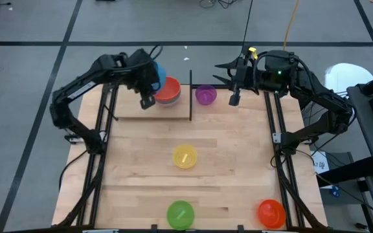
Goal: Place and stack bowls onto a shelf
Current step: Stack the big blue bowl into the orange bowl on the shelf
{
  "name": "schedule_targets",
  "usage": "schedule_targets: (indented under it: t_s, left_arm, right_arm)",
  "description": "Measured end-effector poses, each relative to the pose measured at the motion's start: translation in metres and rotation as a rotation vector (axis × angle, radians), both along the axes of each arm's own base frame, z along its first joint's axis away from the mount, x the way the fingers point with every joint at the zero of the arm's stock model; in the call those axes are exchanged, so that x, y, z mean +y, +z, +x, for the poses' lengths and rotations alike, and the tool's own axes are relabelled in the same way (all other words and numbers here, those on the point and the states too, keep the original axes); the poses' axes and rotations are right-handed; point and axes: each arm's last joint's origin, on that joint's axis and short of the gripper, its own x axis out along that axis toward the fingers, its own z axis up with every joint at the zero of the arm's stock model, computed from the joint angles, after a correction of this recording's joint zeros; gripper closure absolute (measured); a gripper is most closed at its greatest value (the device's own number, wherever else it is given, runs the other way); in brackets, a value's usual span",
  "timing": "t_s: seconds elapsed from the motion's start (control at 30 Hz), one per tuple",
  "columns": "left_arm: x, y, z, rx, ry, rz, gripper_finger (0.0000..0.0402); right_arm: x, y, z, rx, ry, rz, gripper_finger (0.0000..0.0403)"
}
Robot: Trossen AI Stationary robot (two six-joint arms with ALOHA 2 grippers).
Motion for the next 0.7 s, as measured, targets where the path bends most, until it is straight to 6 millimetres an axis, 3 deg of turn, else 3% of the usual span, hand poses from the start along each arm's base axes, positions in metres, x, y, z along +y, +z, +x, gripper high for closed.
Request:
schedule_targets:
  t_s: [0.3,0.7]
  left_arm:
    - [0.031,-0.039,0.031,0.114,-0.021,-0.031,0.0397]
    - [0.043,-0.077,0.052,0.257,-0.074,-0.131,0.0397]
  right_arm:
    - [-0.002,0.000,-0.001,0.011,-0.084,-0.032,0.0271]
    - [-0.005,-0.009,0.003,0.061,-0.115,-0.067,0.0271]
